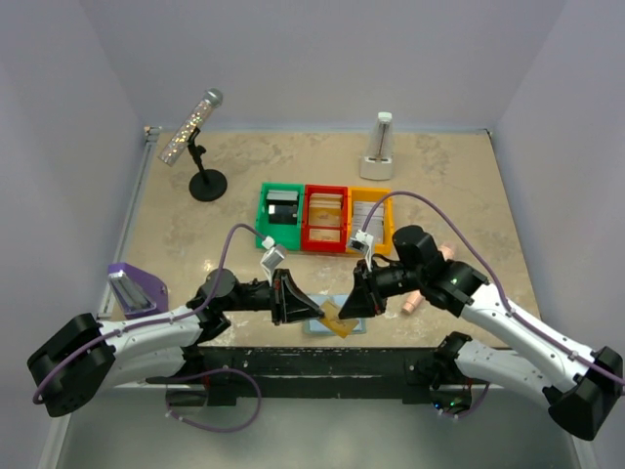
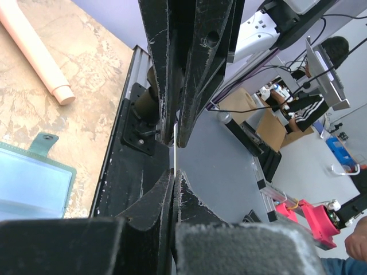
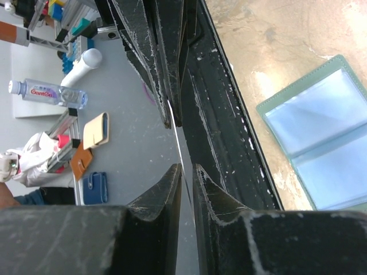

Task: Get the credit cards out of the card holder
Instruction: Place the credit card in the storage box.

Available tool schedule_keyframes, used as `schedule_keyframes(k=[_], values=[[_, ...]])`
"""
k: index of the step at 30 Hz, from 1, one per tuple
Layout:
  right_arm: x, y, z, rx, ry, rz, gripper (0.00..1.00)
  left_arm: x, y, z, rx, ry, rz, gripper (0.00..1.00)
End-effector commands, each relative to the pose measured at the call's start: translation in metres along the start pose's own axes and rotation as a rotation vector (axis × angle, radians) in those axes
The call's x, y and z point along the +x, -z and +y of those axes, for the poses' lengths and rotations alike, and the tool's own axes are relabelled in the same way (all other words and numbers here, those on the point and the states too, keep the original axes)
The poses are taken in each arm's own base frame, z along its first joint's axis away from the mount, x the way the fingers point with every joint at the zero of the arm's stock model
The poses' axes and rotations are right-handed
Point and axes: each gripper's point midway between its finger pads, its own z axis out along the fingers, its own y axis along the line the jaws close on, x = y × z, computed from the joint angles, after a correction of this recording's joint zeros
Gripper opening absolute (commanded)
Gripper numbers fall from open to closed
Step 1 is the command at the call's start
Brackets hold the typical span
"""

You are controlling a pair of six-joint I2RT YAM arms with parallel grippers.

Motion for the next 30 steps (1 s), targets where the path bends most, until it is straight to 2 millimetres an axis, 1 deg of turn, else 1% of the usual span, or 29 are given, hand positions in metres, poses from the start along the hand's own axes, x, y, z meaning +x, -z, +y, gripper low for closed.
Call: schedule_keyframes(k=[1, 4, 7, 10, 12, 15, 19, 22, 24, 27, 30], values=[[-0.001, 0.002, 0.007, -0.033, 0.026, -0.013, 0.18, -0.011, 0.000, -0.008, 0.031, -0.043, -0.048, 0.00], [-0.004, 0.003, 0.008, -0.029, 0.027, -0.023, 0.21, -0.010, 0.000, -0.007, 0.030, -0.040, -0.046, 0.00], [-0.006, 0.004, 0.008, -0.019, 0.026, -0.035, 0.27, -0.009, 0.000, -0.006, 0.029, -0.036, -0.043, 0.00], [-0.008, 0.005, 0.006, -0.005, 0.025, -0.052, 0.31, -0.008, 0.000, -0.006, 0.027, -0.034, -0.042, 0.00], [-0.009, 0.006, 0.006, -0.002, 0.028, -0.061, 0.30, -0.008, 0.000, -0.006, 0.027, -0.033, -0.042, 0.00], [-0.010, 0.005, 0.005, 0.001, 0.026, -0.061, 0.27, -0.009, 0.000, -0.006, 0.028, -0.034, -0.043, 0.00], [-0.010, 0.004, 0.003, 0.000, 0.019, -0.065, 0.18, -0.008, 0.000, -0.005, 0.028, -0.033, -0.041, 0.00], [-0.011, 0.004, 0.003, -0.002, 0.015, -0.062, 0.14, -0.008, 0.000, -0.006, 0.029, -0.032, -0.041, 0.00], [-0.012, 0.004, 0.003, 0.004, 0.016, -0.072, 0.14, -0.008, 0.000, -0.005, 0.029, -0.031, -0.039, 0.00], [-0.013, 0.006, 0.001, 0.014, 0.011, -0.084, 0.20, -0.008, 0.000, -0.005, 0.029, -0.031, -0.039, 0.00], [-0.015, 0.007, 0.001, 0.015, 0.012, -0.091, 0.20, -0.008, -0.001, -0.005, 0.030, -0.031, -0.038, 0.00]])
